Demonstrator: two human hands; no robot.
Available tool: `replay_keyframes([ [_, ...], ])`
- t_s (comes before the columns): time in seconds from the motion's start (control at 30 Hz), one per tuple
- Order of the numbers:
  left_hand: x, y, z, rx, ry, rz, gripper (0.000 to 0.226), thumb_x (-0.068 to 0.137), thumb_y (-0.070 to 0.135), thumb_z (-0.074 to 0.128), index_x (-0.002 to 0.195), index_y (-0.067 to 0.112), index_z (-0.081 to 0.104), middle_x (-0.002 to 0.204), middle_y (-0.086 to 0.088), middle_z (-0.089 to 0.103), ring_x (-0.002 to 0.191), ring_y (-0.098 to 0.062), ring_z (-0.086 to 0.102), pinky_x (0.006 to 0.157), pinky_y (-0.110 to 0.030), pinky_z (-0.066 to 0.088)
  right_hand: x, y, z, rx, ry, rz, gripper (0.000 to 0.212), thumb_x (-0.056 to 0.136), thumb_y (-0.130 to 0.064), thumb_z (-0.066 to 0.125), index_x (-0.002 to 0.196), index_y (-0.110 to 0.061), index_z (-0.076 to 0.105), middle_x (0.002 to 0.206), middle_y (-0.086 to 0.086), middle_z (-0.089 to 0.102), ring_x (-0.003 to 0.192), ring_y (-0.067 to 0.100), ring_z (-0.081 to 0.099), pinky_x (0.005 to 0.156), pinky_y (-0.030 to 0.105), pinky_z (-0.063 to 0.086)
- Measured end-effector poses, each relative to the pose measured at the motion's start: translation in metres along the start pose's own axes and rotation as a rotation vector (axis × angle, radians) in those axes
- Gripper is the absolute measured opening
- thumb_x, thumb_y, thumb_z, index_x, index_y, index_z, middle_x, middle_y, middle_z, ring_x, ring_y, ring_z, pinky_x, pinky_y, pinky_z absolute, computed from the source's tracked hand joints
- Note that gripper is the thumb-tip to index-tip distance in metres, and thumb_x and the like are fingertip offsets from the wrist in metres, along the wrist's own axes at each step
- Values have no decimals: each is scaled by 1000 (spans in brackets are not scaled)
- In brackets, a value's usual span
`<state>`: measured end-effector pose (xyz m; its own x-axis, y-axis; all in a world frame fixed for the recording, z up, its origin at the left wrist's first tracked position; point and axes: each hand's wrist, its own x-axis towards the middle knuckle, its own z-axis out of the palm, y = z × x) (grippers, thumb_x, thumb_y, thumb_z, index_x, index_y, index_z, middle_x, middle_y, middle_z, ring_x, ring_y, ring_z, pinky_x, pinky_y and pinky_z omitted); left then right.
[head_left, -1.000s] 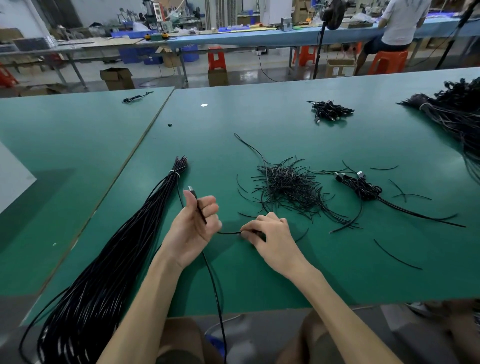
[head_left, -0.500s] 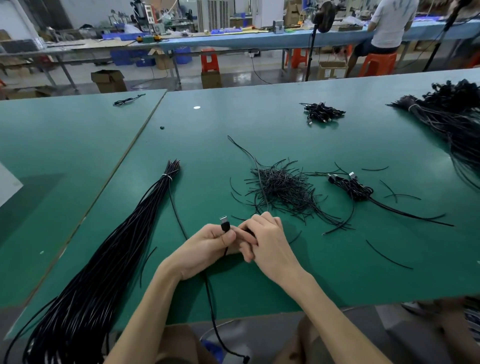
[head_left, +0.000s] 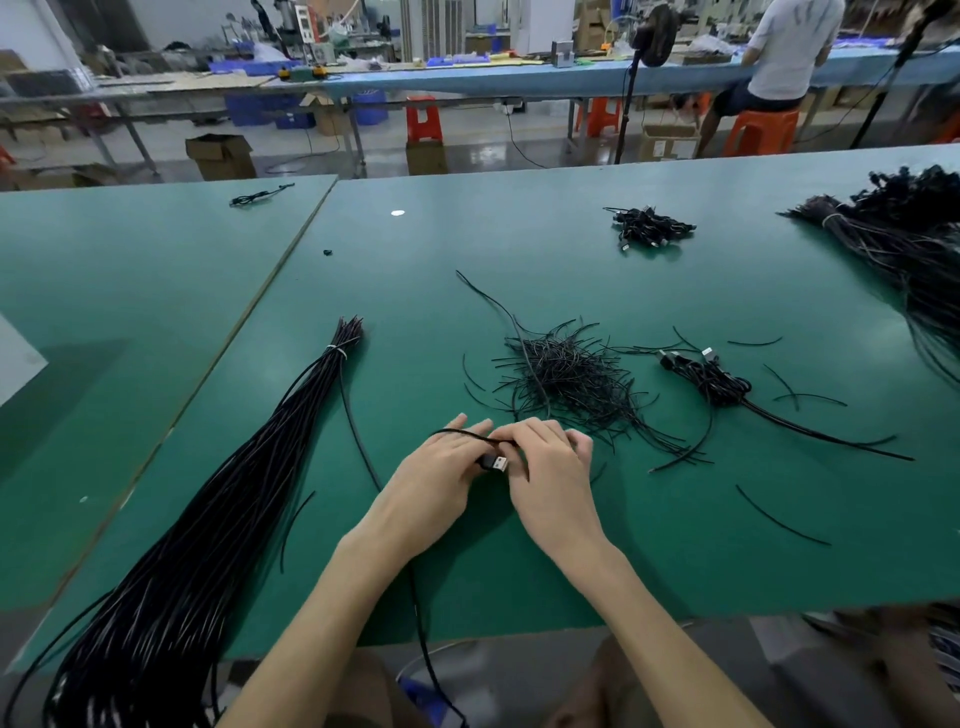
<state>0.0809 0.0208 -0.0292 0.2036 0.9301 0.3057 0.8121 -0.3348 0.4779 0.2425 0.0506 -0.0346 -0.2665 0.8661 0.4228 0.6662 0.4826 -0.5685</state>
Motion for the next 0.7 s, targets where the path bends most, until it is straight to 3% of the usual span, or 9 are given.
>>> replay_keyframes([
  [0.1,4,0,1,114,49,41,50,99,-8,47,145,10,55,153,4,49,150,-8,33,125,-19,10,2,2,-1,93,-6,43,19,103,-19,58,113,-29,70,113,-16,67,112,5,55,104,27,21],
  [0.17,8,1,2,97,63,9,49,103,-2,45,150,13,50,155,5,47,150,-6,32,125,-19,11,1,2,0,104,14,41,19,103,-19,58,115,-29,70,113,-17,67,112,4,55,104,26,21],
  [0.37,12,2,4,130,132,-49,38,106,5,49,142,11,58,155,0,48,149,-11,37,124,-17,11,1,1,0,130,45,68,24,105,-14,54,117,-29,69,114,-16,70,108,1,56,102,24,22],
  [0.5,15,-1,1,111,215,-87,22,104,3,52,120,8,67,154,-5,50,145,-15,44,124,-22,19,-1,0,1,113,58,61,20,106,-24,55,120,-30,68,109,-16,70,100,-12,41,104,31,23],
  [0.57,20,-1,1,73,247,-106,24,104,3,53,123,5,67,153,-7,50,145,-14,43,124,-23,20,-1,0,1,109,53,64,20,107,-28,53,121,-30,67,107,-15,70,98,-10,41,104,31,23],
  [0.7,26,3,8,-223,279,-202,36,104,-3,51,138,2,60,153,2,47,141,8,37,121,-16,20,1,2,0,122,12,102,20,108,-31,50,119,-30,67,102,-15,72,99,0,57,105,31,22],
])
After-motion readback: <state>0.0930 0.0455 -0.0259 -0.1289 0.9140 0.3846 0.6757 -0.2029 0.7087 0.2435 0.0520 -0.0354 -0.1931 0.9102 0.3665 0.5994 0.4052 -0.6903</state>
